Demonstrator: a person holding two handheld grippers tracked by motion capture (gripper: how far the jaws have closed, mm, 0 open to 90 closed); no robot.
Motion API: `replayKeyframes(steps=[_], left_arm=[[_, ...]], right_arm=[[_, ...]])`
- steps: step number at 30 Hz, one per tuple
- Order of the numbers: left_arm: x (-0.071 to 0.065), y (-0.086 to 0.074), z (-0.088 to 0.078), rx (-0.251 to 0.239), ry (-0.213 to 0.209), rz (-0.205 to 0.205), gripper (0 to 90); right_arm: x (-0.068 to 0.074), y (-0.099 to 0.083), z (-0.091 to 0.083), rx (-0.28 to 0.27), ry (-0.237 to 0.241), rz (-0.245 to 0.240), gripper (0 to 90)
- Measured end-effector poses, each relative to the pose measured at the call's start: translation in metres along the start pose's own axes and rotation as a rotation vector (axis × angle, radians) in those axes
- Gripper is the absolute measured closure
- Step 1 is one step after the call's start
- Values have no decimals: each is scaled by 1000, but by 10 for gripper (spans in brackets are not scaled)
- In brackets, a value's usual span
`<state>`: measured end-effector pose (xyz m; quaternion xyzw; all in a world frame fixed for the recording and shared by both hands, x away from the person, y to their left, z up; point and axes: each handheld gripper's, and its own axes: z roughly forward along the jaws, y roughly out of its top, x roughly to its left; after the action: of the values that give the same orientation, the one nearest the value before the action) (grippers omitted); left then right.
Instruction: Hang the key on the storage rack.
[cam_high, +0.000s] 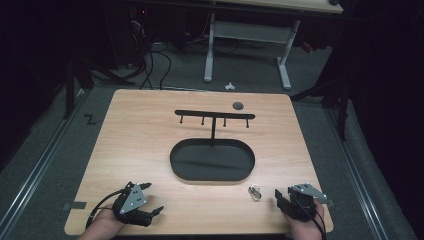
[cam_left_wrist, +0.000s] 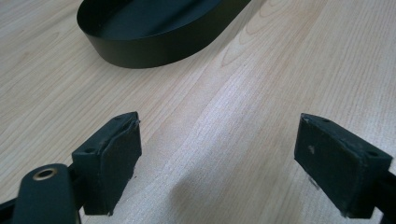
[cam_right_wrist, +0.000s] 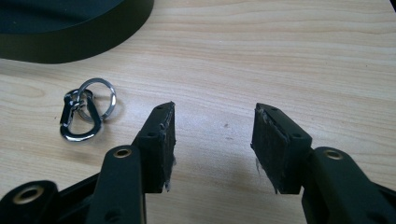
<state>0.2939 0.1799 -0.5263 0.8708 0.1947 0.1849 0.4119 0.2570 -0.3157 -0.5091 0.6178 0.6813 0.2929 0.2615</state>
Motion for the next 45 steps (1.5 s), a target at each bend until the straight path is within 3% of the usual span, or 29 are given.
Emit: replayKeyframes(steps=[8, 26, 45], left_arm=[[0, 1, 2, 13, -8, 3, 153], [0, 1, 3, 18, -6, -1, 153], [1, 1, 3, 20, -8, -2, 153]], right_arm=[[2, -1, -1, 1, 0, -12, 477], [0, -3, 1, 17, 12, 17, 460], [11, 2, 1, 56, 1, -67, 379]])
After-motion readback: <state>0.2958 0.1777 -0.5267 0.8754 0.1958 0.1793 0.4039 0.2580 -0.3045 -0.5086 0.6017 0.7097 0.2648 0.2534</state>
